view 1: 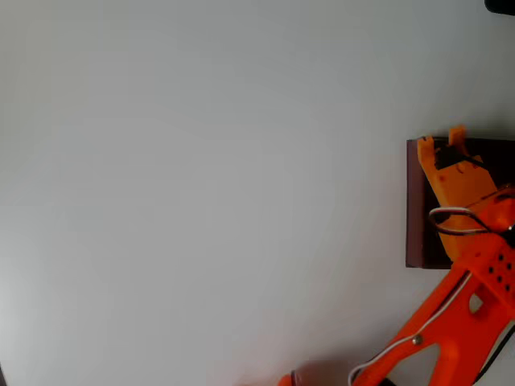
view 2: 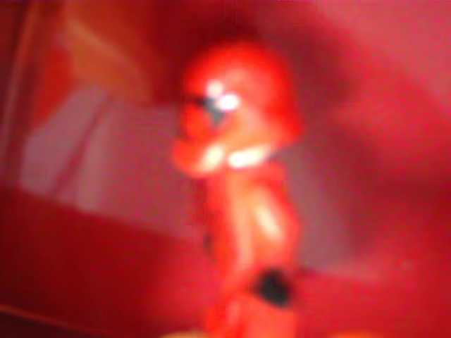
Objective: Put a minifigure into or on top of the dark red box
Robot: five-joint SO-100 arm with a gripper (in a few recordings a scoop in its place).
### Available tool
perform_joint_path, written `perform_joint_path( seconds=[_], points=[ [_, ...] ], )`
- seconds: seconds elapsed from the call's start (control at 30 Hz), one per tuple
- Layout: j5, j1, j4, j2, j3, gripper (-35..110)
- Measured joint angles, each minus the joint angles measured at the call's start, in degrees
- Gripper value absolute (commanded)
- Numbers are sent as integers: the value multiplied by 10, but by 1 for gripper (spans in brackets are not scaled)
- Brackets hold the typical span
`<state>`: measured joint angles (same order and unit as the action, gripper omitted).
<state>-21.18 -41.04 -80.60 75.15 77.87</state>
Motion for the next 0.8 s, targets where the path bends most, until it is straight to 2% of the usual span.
perform_joint_path(
  seconds=[0.2, 0.4, 0.67, 0.8],
  points=[
    [-2, 35, 15, 112, 82, 21],
    [12, 126, -7, 289, 185, 24],
    [69, 371, -10, 602, 380, 8],
    [75, 503, -19, 700, 451, 0]
  ],
)
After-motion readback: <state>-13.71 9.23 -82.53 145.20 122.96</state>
